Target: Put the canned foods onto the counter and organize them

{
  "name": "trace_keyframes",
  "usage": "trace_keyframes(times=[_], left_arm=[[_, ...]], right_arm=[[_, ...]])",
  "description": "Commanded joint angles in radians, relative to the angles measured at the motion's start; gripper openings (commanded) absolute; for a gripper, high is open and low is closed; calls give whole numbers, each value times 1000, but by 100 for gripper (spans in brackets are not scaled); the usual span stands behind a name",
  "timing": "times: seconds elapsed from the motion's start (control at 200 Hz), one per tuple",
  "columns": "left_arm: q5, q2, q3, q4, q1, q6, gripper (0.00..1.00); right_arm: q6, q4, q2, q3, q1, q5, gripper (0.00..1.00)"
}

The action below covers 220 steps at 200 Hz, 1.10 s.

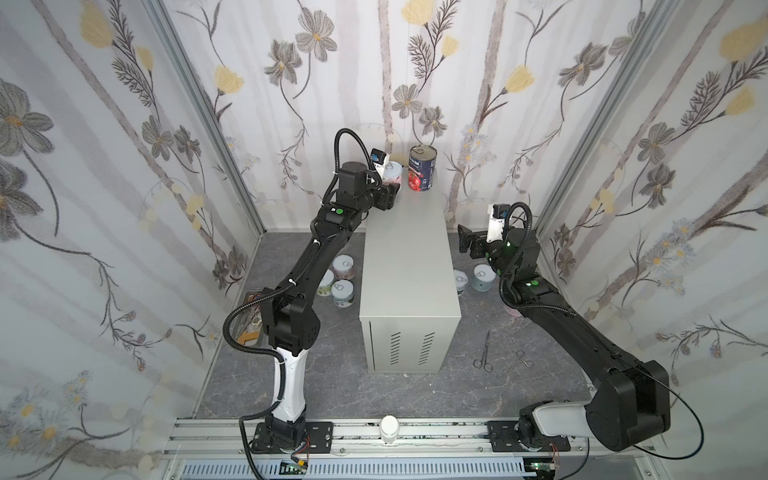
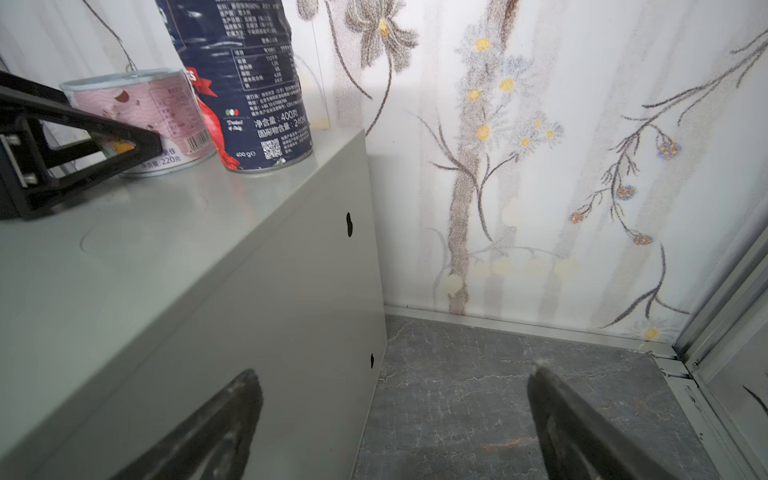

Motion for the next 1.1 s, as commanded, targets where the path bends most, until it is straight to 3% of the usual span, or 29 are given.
trace_keyframes(times=[0.0,1.094], left_arm=[[-16,27,24,-19,2,25,70],[142,50,49,-6,19,-8,71]], right_arm=[[3,42,10,15,-5,-1,100],[-12,6,88,79,-13,25,100]])
